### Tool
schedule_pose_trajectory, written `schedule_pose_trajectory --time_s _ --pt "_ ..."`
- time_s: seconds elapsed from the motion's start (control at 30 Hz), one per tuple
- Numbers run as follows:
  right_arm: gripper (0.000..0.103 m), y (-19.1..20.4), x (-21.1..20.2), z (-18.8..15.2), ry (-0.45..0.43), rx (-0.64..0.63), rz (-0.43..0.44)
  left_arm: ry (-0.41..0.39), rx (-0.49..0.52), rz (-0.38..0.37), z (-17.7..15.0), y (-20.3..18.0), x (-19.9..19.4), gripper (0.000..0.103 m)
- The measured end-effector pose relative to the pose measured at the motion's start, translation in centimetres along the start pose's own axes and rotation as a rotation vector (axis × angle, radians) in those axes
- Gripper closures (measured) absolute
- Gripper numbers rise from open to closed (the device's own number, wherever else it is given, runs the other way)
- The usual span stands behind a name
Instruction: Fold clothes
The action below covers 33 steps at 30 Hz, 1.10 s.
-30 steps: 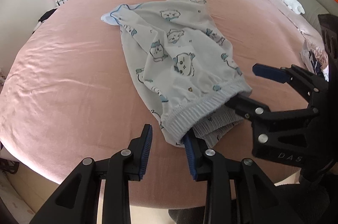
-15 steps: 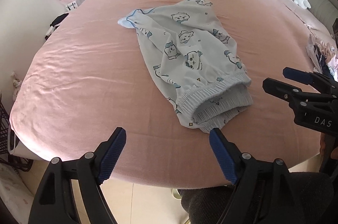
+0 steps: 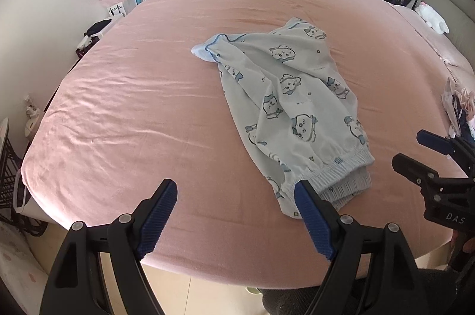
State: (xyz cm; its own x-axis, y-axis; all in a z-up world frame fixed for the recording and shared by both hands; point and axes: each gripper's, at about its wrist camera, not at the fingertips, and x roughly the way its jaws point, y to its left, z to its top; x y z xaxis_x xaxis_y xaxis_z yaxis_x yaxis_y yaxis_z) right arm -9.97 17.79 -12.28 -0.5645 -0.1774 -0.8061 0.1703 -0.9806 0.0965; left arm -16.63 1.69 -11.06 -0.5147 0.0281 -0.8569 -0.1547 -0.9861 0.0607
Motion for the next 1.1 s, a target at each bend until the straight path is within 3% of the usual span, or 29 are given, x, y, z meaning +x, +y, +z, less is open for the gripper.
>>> schedule_pose_trajectory --time_s 0.4,0.5,0.73,0.93,1.0,1.07,1.1 --pt "0.024 -1.5 3.0 2.0 0.006 0.027 0.051 0.07 0.138 -0.008 6.2 -0.7 7.7 0.022" --pt "0.024 -1.8 3.8 2.6 0.003 0.036 0.063 0.085 0.111 -0.028 7.0 -0.4 9.1 0.022" --pt "0.024 -3.3 6.6 4.2 0.019 0.086 0.082 0.069 -0.025 -0.214 8.1 0.9 10.1 0.022" --pt "0.024 -4.8 8.5 5.4 0.022 0.19 0.155 0.073 -0.014 -0.226 8.4 0.6 11.2 0.024" --pt "0.024 -5.6 9.2 5.5 0.025 0.265 0.203 0.064 -0.023 -0.238 8.5 0.6 11.4 0.031" --pt "0.024 -6.4 9.9 5.5 0.022 0.345 0.24 0.054 -0.036 -0.26 8.5 0.7 11.4 0.051" --pt "0.024 -6.8 10.2 5.5 0.021 0.385 0.258 0.05 -0.039 -0.266 8.4 0.8 11.5 0.056"
